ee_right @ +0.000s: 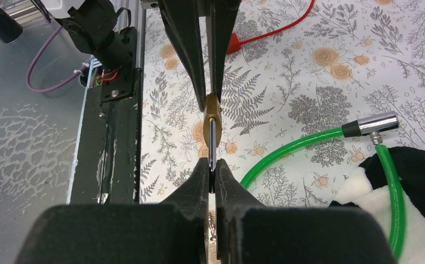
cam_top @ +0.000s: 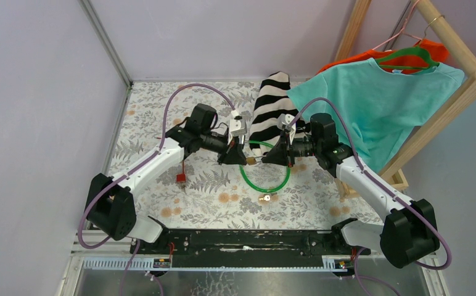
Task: Lock with the key
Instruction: Place the key at the center of the board.
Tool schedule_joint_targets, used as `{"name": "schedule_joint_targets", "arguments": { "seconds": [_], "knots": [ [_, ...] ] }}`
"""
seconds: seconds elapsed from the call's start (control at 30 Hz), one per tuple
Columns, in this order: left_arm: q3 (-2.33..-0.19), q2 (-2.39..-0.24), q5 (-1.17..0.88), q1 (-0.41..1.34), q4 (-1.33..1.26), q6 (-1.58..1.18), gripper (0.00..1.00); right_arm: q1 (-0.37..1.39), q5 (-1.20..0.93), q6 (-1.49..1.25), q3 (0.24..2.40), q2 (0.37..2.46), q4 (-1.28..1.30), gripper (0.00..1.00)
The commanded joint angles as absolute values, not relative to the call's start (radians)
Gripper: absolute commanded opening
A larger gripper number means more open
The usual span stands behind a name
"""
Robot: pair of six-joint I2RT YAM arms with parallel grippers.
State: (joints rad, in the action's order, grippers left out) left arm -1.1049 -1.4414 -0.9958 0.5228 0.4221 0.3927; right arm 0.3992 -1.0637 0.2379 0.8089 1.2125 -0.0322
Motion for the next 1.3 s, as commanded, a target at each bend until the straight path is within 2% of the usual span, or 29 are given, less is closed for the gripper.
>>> {"name": "schedule_joint_targets", "arguments": {
  "seconds": [0.0,0.13,0.7,0.93,1.27],
  "knots": [
    [-1.128,-1.457,-1.035,0.526,0.434,0.403,0.1,0.395,-1.085,0.238,0.836,1.181,-0.056,0.0],
    [-1.13,-1.452,-1.028,0.526,0.434,0.408,0.0,0.393,-1.072,0.247,0.836,1.176,-0.052,0.0],
    [-1.092,-1.368,-0.875,0.488,0.537,0.552,0.0,0.322,-1.008,0.313,0.853,1.134,0.003,0.0],
    [-0.994,-1.323,-0.649,0.48,0.655,0.679,0.0,0.315,-0.987,0.329,0.843,1.142,0.004,0.0],
    [-0.757,-1.299,-0.58,0.5,0.463,0.633,0.0,0.316,-0.99,0.327,0.836,1.181,0.0,0.0]
  ]
}}
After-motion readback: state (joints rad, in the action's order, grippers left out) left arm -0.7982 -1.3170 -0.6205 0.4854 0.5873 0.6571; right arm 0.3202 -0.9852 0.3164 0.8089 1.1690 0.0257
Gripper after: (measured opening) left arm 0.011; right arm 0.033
